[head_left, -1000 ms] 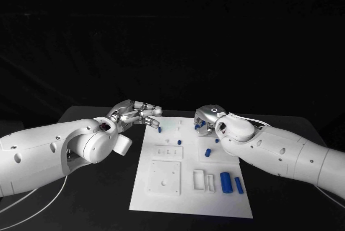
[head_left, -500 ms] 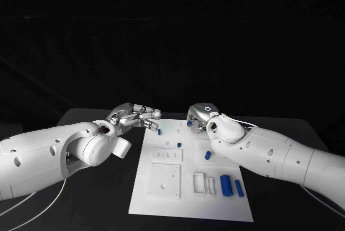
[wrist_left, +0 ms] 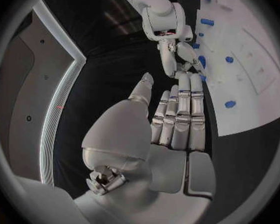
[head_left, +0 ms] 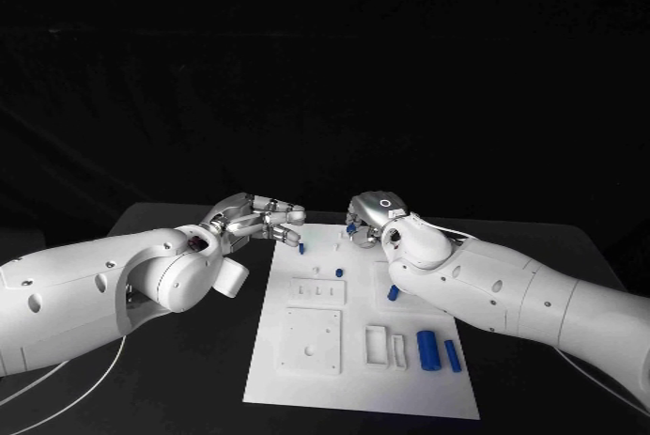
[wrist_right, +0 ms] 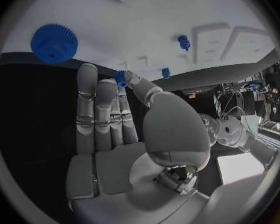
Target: Assemble the parts on the task board
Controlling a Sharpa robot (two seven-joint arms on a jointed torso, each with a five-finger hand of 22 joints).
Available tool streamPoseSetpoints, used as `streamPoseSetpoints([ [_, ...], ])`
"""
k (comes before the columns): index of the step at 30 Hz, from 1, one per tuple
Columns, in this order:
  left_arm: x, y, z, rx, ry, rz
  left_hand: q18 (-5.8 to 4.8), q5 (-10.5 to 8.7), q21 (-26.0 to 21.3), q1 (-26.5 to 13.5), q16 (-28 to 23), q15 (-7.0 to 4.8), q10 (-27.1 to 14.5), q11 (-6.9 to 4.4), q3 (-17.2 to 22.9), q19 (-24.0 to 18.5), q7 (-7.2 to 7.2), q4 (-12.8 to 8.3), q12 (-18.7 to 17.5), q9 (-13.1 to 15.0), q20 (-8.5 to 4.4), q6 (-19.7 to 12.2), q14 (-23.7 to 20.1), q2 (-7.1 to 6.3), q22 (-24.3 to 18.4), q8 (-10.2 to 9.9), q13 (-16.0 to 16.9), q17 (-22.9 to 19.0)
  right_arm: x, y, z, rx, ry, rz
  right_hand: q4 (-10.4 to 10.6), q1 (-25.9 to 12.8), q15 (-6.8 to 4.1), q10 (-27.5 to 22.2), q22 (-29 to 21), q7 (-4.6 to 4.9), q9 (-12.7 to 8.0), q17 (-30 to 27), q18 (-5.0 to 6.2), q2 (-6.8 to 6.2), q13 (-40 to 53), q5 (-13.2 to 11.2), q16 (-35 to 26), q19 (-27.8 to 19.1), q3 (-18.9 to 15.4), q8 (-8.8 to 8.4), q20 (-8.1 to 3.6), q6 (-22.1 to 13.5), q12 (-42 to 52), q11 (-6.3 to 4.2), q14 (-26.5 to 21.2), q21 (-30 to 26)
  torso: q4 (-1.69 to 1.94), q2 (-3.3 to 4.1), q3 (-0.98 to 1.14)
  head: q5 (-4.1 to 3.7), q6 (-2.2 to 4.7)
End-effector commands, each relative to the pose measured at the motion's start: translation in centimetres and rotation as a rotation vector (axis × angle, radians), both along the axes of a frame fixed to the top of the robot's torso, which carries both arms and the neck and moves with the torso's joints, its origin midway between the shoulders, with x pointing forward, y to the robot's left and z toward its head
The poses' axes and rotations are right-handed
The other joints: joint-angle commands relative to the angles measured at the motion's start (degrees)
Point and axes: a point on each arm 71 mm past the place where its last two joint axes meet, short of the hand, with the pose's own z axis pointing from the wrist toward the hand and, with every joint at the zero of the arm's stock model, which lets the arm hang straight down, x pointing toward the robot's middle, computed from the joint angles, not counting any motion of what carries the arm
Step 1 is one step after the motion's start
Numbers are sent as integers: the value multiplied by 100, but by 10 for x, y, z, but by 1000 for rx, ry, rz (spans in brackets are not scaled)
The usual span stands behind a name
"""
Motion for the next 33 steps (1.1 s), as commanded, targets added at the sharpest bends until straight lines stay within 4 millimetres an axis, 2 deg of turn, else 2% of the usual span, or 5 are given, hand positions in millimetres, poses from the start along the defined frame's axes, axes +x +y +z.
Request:
streamPoseSetpoints([
  [1, -1, -3, 4, -2, -10, -22, 0, -30, -19, -12, -36, -2, -57, -2, 10, 40, 36, -2, 15, 4, -19, -10, 25, -6, -5, 8, 6, 8, 0, 3, 2, 2, -22, 6, 15, 18, -41, 2, 20, -25, 287, -11, 97, -18, 10, -6, -26, 43, 13, 26, 7, 16, 15, 8, 13, -33, 10, 13, -6, -2, -8],
  [13, 0, -6, 9, 0, -21, -32, 0, -30, -19, -12, -36, -2, -57, -2, 10, 40, 36, -2, 15, 4, -19, -10, 25, -6, -5, 8, 6, 8, 0, 11, 1, 6, -15, 25, 16, 10, -40, -3, 60, -25, 283, -27, 95, -20, 9, 4, -30, 53, 3, 26, 8, 14, 15, 9, 13, -62, 50, 62, -25, -18, -17],
  [23, 0, -8, 12, 1, -27, -37, -1, -32, 0, -9, -40, -1, -54, -3, 6, 31, 35, -13, 16, 4, -17, -9, 22, -10, -34, 9, 6, 6, 1, 14, 0, 3, -9, 28, 12, 11, -41, -8, 95, -26, 280, -38, 95, -11, 9, 18, -30, 62, -14, 27, 8, 13, 15, 10, 13, -93, 54, 81, -34, -23, -2],
  [28, 0, -10, 13, 2, -30, -44, -2, -33, 3, -15, -42, 0, -56, -2, 5, 28, 36, -7, 16, 4, -16, -10, 20, -9, -42, 8, 7, 6, 3, 15, -2, -1, -7, 25, 7, 9, -43, -9, 113, -25, 277, -43, 96, -8, 9, 26, -32, 66, -22, 25, 6, 7, 14, 10, 12, -107, 62, 85, -39, -65, -2],
  [33, 0, -12, 15, 2, -32, -48, -2, -33, 3, -15, -42, 0, -56, -2, 5, 28, 36, -7, 16, 4, -16, -10, 20, -9, -42, 8, 7, 6, 4, 16, -2, -4, -3, 24, -3, 9, -43, -12, 147, -24, 274, -53, 96, -3, 9, 38, -34, 72, -32, 26, 6, 7, 14, 10, 12, -135, 48, 89, -36, -39, -12],
])
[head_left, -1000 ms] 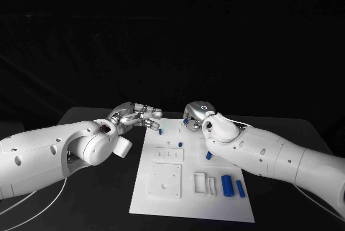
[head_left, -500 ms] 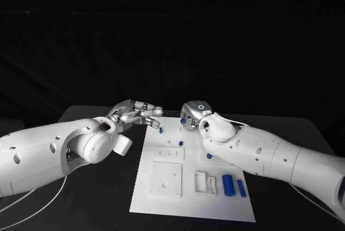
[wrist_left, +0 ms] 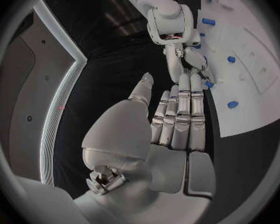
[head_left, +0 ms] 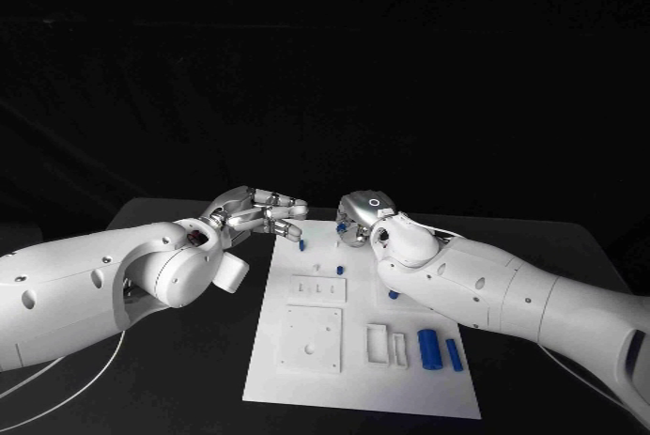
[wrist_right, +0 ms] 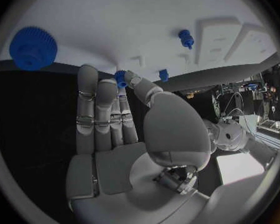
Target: Assemble the parts on the task board
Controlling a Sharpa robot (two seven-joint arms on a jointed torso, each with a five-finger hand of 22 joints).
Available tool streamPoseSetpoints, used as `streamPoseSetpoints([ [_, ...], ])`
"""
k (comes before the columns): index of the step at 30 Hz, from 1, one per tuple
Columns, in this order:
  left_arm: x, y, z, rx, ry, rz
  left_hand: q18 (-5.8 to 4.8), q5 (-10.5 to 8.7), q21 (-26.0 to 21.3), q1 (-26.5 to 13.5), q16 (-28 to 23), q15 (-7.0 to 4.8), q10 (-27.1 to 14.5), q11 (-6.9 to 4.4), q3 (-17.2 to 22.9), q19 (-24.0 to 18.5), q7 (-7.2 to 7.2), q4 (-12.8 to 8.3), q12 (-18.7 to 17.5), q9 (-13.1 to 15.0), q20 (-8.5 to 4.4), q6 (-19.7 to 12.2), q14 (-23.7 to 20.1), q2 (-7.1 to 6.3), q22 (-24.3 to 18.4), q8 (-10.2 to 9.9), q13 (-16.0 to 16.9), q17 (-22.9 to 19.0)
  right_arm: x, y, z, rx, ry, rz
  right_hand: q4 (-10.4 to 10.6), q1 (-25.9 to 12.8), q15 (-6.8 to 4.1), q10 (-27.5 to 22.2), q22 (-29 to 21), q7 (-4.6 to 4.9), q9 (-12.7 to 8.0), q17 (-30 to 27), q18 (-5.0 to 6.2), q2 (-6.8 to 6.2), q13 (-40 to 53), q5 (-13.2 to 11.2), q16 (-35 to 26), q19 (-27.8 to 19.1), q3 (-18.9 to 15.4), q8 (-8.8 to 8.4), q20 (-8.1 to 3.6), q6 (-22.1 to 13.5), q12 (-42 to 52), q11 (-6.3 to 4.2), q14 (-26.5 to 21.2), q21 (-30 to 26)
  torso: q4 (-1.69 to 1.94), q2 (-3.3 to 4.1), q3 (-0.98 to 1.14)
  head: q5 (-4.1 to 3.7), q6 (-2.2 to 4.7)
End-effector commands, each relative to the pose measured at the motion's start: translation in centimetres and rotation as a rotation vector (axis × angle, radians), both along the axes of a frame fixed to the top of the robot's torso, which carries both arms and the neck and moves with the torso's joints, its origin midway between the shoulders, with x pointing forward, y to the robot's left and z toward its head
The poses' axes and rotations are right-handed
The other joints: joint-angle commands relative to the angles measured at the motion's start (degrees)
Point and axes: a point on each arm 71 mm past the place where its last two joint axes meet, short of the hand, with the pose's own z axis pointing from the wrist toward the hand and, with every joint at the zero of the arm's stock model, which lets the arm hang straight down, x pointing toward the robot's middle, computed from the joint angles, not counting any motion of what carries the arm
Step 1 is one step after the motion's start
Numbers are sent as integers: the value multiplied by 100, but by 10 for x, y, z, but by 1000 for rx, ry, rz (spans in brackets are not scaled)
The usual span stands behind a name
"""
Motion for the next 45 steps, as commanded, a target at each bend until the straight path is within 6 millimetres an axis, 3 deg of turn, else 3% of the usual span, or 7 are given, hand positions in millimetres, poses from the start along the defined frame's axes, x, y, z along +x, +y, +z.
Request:
streamPoseSetpoints([
  [1, -1, -4, 3, -3, -8, -24, -2, -33, 3, -15, -19, 0, -56, -2, 5, 28, 36, -7, 16, 4, -15, -9, 20, -9, -5, 8, 8, 7, 0, 2, 0, -12, 2, 10, 0, 47, -43, -10, 31, -17, 200, -13, 52, 35, 2, 31, -34, 30, -29, 20, 4, 0, 12, 8, 11, -39, -10, 4, 2, 15, -10],
  [18, -2, -6, 6, -2, -11, -35, -1, -38, 9, -19, -22, 3, -59, 0, 1, 27, 38, 3, 16, 4, -14, -10, 17, -14, -22, 8, 8, 6, 1, 4, -4, -25, 34, 11, -4, 26, -27, -82, 89, -5, 166, -44, 54, 38, -1, 35, -64, 42, -83, 18, 18, -68, 10, 33, 7, -134, -7, 11, 6, 64, -21],
  [21, -2, -6, 6, -1, -11, -36, -1, -38, 9, -20, -22, 3, -61, 0, 1, 26, 38, 5, 16, 4, -14, -10, 17, -15, -24, 8, 7, 6, 2, 4, -4, -26, 40, 14, -13, 29, -16, -131, 95, 9, 141, -57, 58, 28, -3, 4, -84, 38, -79, 15, 27, -119, 10, 51, 1, -165, -9, 9, -1, 68, -23],
  [28, -2, -7, 7, -1, -10, -41, -2, -40, 10, -22, -23, 4, -64, 1, 0, 25, 37, 10, 15, 4, -13, -11, 15, -15, -29, 8, 7, 5, 3, 4, -6, -22, 55, 17, 17, -14, 72, -474, 122, 95, -58, -73, 116, -55, -15, -8, -96, 59, 31, 13, 107, -422, 7, 174, 10, -233, -15, 13, -3, 76, -16],
  [39, -2, -7, 7, 0, -11, -44, -1, -44, 12, -24, -22, 4, -66, 2, 0, 26, 37, 20, 17, 5, -12, -11, 16, -15, -40, 9, 8, 6, 4, 5, -7, -20, 64, 18, 57, -24, 125, -603, 168, 127, -184, -92, 143, -127, -17, -17, -88, 78, 101, 15, 166, -517, 5, 223, 10, -312, -8, 16, -15, 68, -16],
  [45, -2, -7, 7, 3, -11, -42, -1, -44, 12, -24, -22, 4, -66, 2, 0, 26, 37, 20, 17, 5, -12, -11, 16, -15, -40, 9, 8, 6, 4, 4, -7, -15, 66, 18, 76, -63, 190, -884, 160, 195, -299, -138, 188, -236, -25, -22, -128, 79, 215, 12, 226, -721, 5, 316, 1, -390, -26, 19, -13, 79, -14],
])
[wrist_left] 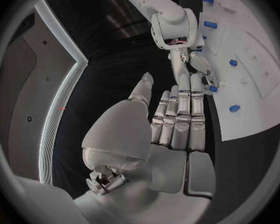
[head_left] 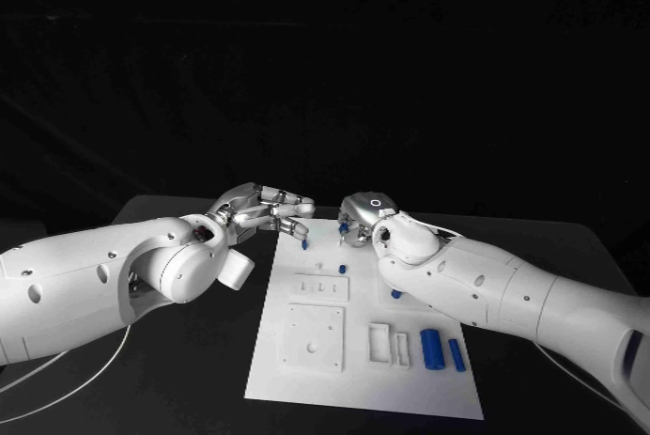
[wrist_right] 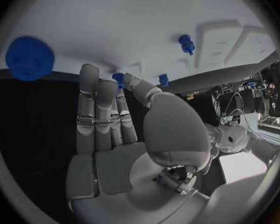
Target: Assemble the parts on the task board
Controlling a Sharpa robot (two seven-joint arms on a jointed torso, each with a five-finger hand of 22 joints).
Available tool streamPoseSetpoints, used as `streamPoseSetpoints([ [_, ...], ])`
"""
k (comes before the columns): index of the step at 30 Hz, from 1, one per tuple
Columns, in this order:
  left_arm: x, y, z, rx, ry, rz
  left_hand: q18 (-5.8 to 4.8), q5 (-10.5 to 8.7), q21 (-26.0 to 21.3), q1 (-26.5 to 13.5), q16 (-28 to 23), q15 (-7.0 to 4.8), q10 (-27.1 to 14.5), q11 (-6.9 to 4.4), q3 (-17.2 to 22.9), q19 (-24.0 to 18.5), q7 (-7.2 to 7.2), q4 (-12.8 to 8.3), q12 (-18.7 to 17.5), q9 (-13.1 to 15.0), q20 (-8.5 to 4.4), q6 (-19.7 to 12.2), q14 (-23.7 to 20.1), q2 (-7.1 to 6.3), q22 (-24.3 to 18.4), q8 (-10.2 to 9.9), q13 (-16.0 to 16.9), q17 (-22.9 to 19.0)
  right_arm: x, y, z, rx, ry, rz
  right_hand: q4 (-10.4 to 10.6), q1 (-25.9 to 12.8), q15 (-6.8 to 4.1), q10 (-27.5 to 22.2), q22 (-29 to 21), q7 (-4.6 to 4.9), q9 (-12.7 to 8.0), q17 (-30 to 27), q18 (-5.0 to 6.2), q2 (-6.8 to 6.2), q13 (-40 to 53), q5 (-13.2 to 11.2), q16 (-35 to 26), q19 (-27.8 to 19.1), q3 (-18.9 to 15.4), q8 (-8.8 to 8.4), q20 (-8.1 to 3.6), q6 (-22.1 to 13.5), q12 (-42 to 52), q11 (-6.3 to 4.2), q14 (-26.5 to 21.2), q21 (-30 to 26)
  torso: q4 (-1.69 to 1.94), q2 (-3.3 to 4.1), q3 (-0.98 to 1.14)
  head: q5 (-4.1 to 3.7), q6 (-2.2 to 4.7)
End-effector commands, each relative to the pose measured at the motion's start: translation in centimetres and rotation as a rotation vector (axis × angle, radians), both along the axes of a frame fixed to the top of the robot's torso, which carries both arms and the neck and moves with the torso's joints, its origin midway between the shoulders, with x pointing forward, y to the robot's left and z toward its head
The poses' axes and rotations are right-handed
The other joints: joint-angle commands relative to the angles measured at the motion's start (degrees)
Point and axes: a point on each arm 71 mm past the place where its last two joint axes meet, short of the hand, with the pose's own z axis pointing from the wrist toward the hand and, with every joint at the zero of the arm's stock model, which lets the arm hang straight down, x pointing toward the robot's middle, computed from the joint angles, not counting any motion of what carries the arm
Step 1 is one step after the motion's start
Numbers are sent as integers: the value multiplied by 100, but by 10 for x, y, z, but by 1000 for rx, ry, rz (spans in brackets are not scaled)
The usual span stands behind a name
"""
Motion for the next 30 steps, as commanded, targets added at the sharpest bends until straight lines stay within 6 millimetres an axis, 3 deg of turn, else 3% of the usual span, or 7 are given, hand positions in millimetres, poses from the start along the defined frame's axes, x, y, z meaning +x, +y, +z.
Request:
streamPoseSetpoints([
  [1, 0, -3, 2, -2, -6, -20, -1, -22, 12, -24, -22, 4, -25, 2, 0, 26, 37, 20, 16, 4, -12, -11, 16, -15, -5, 9, 9, 7, -1, 2, -2, -7, 20, 15, 4, -1, 66, -141, -10, 27, -50, -25, 114, -106, -5, -22, -44, 10, 54, -22, 65, -96, 3, 36, -4, -41, -16, 2, -1, 6, 1],
  [11, 0, -2, 2, 1, -6, -17, -1, -22, 12, -24, -22, 4, -25, 2, 0, 26, 37, 20, 16, 4, -12, -11, 16, -15, -5, 9, 9, 7, -4, -2, 1, 22, 1, 20, 21, 84, 143, -587, -63, 92, -82, -110, 216, -267, -8, -26, -82, 81, -143, -20, 155, -283, 4, 155, 3, -203, -1, 3, 0, 4, 9],
  [15, 1, 0, 2, 1, -7, -12, 0, -19, 19, -12, -20, 4, -32, 3, 6, 29, 40, 23, 16, 4, -12, -22, 16, -13, -18, 8, 8, 8, -7, -9, 3, 31, -8, 18, 2, 176, 150, -675, -69, 92, -85, -143, 242, -261, -9, -62, -79, 116, -299, -21, 169, -270, 2, 173, 0, -264, -5, -1, 1, 5, 15],
  [22, 3, 8, 2, 3, -9, 4, 0, -19, 19, -12, -20, 4, -32, 3, 6, 29, 40, 23, 16, 4, -12, -22, 16, -13, -18, 8, 8, 8, -10, -43, 17, 83, -27, -18, 61, 151, 127, -548, -57, 77, -87, -161, 239, -281, -8, -71, -68, 140, -240, -21, 153, -247, 1, 144, -2, -295, -82, -19, 19, 46, 48],
  [26, 4, 11, 2, 5, -11, 12, 0, -19, 19, -12, -20, 4, -32, 3, 6, 29, 40, 23, 16, 4, -12, -22, 16, -13, -18, 8, 8, 8, -11, -68, 30, 135, -27, -43, 98, 106, 99, -297, -15, 64, -88, -173, 199, -361, -1, -40, -67, 120, -68, -20, 127, -241, 4, 86, -2, -310, -142, -45, 31, 46, 78],
  [29, 4, 13, 2, 5, -11, 14, 0, -19, 19, -12, -20, 4, -32, 3, 6, 29, 40, 23, 16, 4, -12, -22, 16, -13, -18, 8, 8, 8, -10, -83, 38, 163, 10, -63, 134, 89, -42, 466, 42, 0, -94, -110, 125, -365, 62, 60, 7, 156, -247, -20, 23, -312, 113, -141, 25, -274, -191, -60, 44, 69, 99],
  [30, 5, 13, 2, 5, -11, 14, 0, -19, 19, -12, -20, 4, -32, 3, 6, 29, 40, 23, 16, 4, -12, -22, 16, -13, -18, 8, 8, 8, -10, -88, 39, 170, 29, -69, 141, 122, -116, 650, 64, -34, -95, -81, 74, -350, 91, 96, 17, 139, -492, -18, -54, -352, 206, -236, -1, -270, -210, -65, 50, 83, 112],
])
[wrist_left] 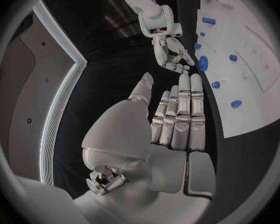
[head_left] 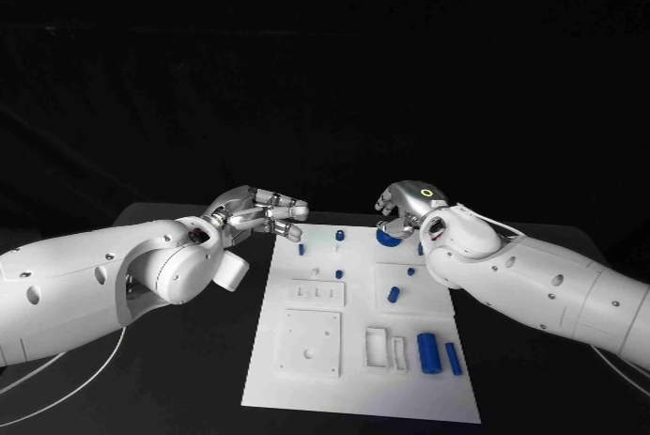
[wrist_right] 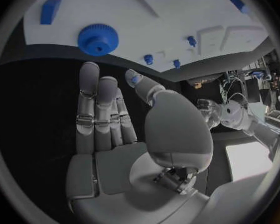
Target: Assemble the parts on the task board
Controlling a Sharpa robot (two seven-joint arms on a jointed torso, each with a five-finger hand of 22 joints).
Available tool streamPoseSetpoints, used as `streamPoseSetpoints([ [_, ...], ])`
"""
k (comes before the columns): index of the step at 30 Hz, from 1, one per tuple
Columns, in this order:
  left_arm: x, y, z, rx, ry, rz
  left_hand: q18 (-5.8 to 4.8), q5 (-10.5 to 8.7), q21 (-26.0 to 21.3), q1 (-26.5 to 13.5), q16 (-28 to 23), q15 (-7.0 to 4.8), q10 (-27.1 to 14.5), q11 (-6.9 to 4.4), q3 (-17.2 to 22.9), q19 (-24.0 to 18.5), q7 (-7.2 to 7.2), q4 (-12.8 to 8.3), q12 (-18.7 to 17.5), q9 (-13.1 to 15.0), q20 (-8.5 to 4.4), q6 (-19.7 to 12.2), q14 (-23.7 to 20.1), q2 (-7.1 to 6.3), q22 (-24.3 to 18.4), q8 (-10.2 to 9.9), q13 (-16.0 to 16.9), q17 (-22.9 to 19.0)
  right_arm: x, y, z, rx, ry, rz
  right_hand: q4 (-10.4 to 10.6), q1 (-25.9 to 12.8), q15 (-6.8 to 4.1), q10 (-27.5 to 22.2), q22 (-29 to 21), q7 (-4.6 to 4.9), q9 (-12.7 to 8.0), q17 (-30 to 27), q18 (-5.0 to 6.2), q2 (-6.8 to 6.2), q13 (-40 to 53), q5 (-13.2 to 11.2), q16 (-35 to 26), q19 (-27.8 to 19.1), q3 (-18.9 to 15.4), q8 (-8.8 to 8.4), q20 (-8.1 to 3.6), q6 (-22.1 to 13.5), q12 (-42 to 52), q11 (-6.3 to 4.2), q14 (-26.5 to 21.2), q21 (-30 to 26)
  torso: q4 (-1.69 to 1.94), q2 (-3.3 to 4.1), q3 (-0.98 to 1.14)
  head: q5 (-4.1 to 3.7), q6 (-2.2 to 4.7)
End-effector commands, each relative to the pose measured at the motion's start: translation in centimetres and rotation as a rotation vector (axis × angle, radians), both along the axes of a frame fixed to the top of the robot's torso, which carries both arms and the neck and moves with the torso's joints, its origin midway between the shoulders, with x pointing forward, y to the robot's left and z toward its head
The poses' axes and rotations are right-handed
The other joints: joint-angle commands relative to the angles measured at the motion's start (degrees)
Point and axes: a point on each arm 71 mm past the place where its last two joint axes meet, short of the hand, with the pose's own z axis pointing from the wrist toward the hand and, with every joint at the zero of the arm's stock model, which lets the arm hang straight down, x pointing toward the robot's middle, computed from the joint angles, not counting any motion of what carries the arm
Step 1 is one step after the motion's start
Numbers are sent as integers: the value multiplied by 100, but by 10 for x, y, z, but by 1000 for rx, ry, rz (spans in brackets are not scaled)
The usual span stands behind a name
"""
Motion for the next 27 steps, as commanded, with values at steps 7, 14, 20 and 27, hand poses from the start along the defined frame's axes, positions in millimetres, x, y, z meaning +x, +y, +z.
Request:
streamPoseSetpoints([
  [7, 3, 4, 2, -5, -9, -8, 1, -22, 25, -11, -19, 2, -27, 1, 7, 29, 19, 23, 16, 4, -13, 0, 19, -10, -14, 8, 9, 9, 5, -28, 0, 39, 159, -14, 52, 363, -240, -658, 293, -81, -5, 454, -313, 350, 3235, 295, 229, 158, -1929, -21, -298, -141, 3520, -308, -36, 102, -162, -46, 54, 46, 70],
  [14, 4, 5, 1, -5, -8, -7, 1, -20, 29, -10, -18, 1, -23, 0, 11, 31, 17, 20, 17, 4, -15, 4, 19, 1, -18, 9, 9, 9, 11, -32, -7, 11, 192, -36, 166, 317, -170, -744, 916, -46, -2, 1749, -243, 367, 5136, 259, 1005, 185, -2035, -16, -227, -390, 5285, -269, -61, 670, -154, -37, 62, 23, 88],
  [20, 4, 4, 1, -4, -5, -11, 0, -21, 33, -10, -17, 1, -28, 1, 10, 28, 20, 14, 16, 4, -14, -4, 19, 5, -22, 7, 9, 9, 15, -28, -14, 3, 212, -42, 329, 334, -158, -461, 1330, -52, -4, 2320, -229, 323, 5931, 272, 1164, 162, -2080, -22, -206, -480, 5808, -271, -16, 960, -122, -26, 45, 7, 83],
  [27, 5, 3, 1, -2, -3, -12, 0, -21, 33, -10, -17, 1, -28, 1, 10, 28, 20, 14, 16, 4, -14, -4, 19, 5, -22, 7, 9, 9, 20, -23, -20, 13, 240, -43, 358, 328, -149, -359, 1491, -50, -2, 2485, -227, 345, 6153, 332, 1210, 184, -2107, -19, -199, -448, 5960, -262, 10, 1019, -112, -6, 53, 16, 55],
])
